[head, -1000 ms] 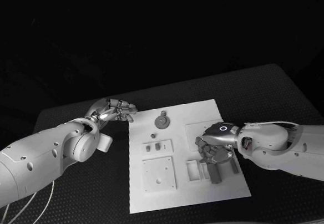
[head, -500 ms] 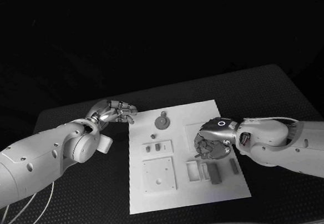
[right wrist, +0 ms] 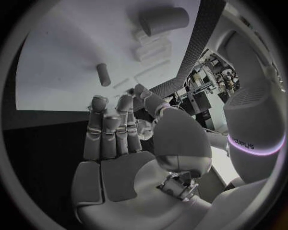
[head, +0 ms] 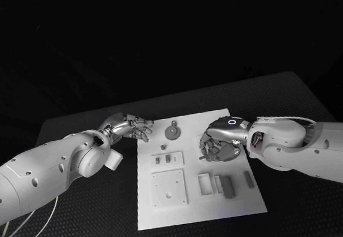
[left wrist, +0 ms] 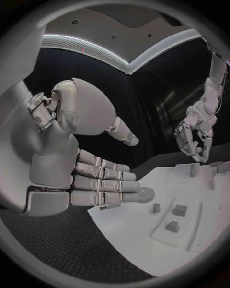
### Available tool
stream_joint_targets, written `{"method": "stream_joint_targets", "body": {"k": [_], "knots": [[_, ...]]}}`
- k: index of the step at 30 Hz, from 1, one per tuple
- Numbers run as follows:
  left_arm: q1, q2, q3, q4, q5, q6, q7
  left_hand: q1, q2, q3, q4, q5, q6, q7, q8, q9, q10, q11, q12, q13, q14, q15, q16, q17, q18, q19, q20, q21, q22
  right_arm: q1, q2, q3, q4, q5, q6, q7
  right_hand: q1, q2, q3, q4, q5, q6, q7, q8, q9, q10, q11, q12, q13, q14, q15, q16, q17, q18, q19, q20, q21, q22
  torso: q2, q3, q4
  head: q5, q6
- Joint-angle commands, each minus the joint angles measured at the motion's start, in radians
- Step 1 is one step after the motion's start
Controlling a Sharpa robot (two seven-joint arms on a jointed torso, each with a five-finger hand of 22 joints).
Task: Assemble the parts on the task board
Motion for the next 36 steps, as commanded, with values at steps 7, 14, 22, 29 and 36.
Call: {"method": "stream_joint_targets", "body": {"k": [7, 14, 22, 29, 36], "knots": [[0.001, 0.013, 0.000, 0.075, -0.153, 0.254, -0.149, -0.147, 0.011, -0.037, 0.123, -0.006, 0.009, -0.009, 0.013, -0.004, 0.029, -0.012, 0.011, 0.011, 0.024, -0.012, -0.002, 0.028, 0.024, 0.021, -0.008, 0.009, -0.006, 0.024, 0.016, 0.017, 0.017, 0.031, -0.006, 0.000, -0.002, 0.011, 0.001, -0.008, 0.004, 0.006, 0.003, 0.002, 0.002, 0.007, -0.001, -0.004, -0.001, 0.000, -0.007, 0.004, -0.001, 0.006, 0.005, 0.001, 0.004, 0.019, 0.001, -0.0012, 0.0001, 0.003, 0.026], [0.001, 0.022, 0.000, 0.115, -0.132, 0.260, -0.153, -0.167, 0.036, -0.087, 0.131, -0.005, -0.008, -0.005, 0.007, -0.010, 0.035, -0.017, 0.013, 0.023, 0.023, -0.018, 0.001, 0.056, 0.024, 0.022, -0.015, 0.008, -0.006, 0.035, 0.031, 0.026, 0.026, 0.034, -0.005, 0.002, -0.002, 0.013, 0.001, -0.008, 0.004, 0.005, 0.004, 0.002, 0.002, 0.007, -0.001, -0.005, -0.002, -0.001, -0.007, 0.004, -0.001, 0.006, 0.005, 0.001, 0.003, 0.019, 0.001, 0.0002, 0.0001, 0.008, 0.038], [0.001, 0.035, -0.001, 0.144, -0.107, 0.264, -0.159, -0.127, 0.072, -0.108, 0.100, -0.004, -0.029, 0.005, 0.000, -0.017, 0.030, -0.015, 0.010, 0.033, 0.020, -0.017, -0.004, 0.077, 0.021, 0.022, -0.016, 0.008, -0.006, 0.037, 0.040, 0.035, 0.033, 0.035, -0.005, 0.003, -0.001, 0.013, 0.001, -0.009, 0.004, 0.005, 0.004, 0.002, 0.002, 0.007, -0.001, -0.005, -0.002, -0.001, -0.007, 0.004, -0.001, 0.006, 0.005, 0.001, 0.003, 0.019, 0.000, 0.0011, -0.0004, 0.010, 0.043], [0.001, 0.043, -0.002, 0.151, -0.090, 0.278, -0.164, -0.107, 0.098, -0.122, 0.079, -0.004, -0.033, 0.006, 0.001, -0.021, 0.027, -0.014, 0.007, 0.040, 0.020, -0.017, -0.011, 0.090, 0.019, 0.022, -0.016, 0.007, -0.007, 0.037, 0.048, 0.038, 0.037, 0.030, -0.005, 0.004, 0.000, 0.014, 0.002, -0.010, 0.004, 0.004, 0.004, 0.002, 0.002, 0.007, -0.001, -0.006, -0.002, -0.001, -0.007, 0.004, -0.002, 0.006, 0.005, 0.001, 0.003, 0.019, -0.001, 0.0024, -0.0011, 0.009, 0.044], [0.001, 0.047, -0.002, 0.152, -0.080, 0.288, -0.163, -0.087, 0.137, -0.132, 0.052, -0.004, -0.031, 0.006, 0.004, -0.024, 0.026, -0.013, 0.006, 0.047, 0.021, -0.017, -0.019, 0.103, 0.018, 0.022, -0.015, 0.007, -0.009, 0.037, 0.051, 0.039, 0.037, 0.030, -0.003, 0.005, 0.000, 0.014, 0.002, -0.011, 0.004, 0.004, 0.004, 0.002, 0.002, 0.007, -0.001, -0.006, -0.002, -0.001, -0.007, 0.004, -0.002, 0.006, 0.005, 0.001, 0.003, 0.019, 0.000, 0.0018, -0.0009, 0.007, 0.044]]}}
